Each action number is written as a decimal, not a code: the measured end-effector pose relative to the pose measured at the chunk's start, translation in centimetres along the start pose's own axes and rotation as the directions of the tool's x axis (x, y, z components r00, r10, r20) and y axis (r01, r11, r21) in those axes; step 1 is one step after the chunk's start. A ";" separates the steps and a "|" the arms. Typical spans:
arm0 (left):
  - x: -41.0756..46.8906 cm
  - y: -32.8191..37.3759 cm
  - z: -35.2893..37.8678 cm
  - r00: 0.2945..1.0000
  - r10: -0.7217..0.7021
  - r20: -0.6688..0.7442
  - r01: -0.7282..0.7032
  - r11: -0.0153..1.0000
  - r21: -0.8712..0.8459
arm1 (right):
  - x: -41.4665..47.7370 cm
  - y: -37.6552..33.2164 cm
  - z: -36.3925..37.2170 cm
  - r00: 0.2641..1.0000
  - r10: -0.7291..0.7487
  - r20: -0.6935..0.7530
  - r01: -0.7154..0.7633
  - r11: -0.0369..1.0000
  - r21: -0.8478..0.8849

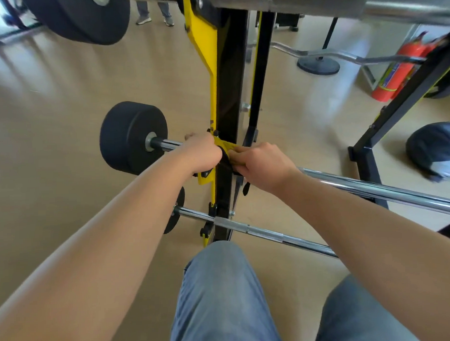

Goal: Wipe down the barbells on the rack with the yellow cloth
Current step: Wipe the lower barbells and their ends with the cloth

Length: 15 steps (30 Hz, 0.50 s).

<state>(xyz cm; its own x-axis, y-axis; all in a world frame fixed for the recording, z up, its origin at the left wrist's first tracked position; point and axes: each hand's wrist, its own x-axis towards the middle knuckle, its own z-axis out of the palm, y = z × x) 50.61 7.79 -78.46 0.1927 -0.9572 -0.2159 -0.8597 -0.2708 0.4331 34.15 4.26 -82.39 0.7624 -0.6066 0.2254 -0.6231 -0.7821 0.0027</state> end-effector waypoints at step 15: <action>0.0 -0.3 3.9 0.933 0.248 -0.261 -0.215 0.965 0.149 | -1.0 -0.7 0.8 0.997 0.070 -0.034 -0.072 0.995 -0.063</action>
<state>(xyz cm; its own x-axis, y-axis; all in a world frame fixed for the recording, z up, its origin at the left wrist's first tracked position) 48.99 8.29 -81.95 0.0899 -0.9868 0.1349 -0.9418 -0.0402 0.3337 33.98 5.26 -83.38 0.7104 -0.6548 0.2579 -0.6863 -0.7258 0.0477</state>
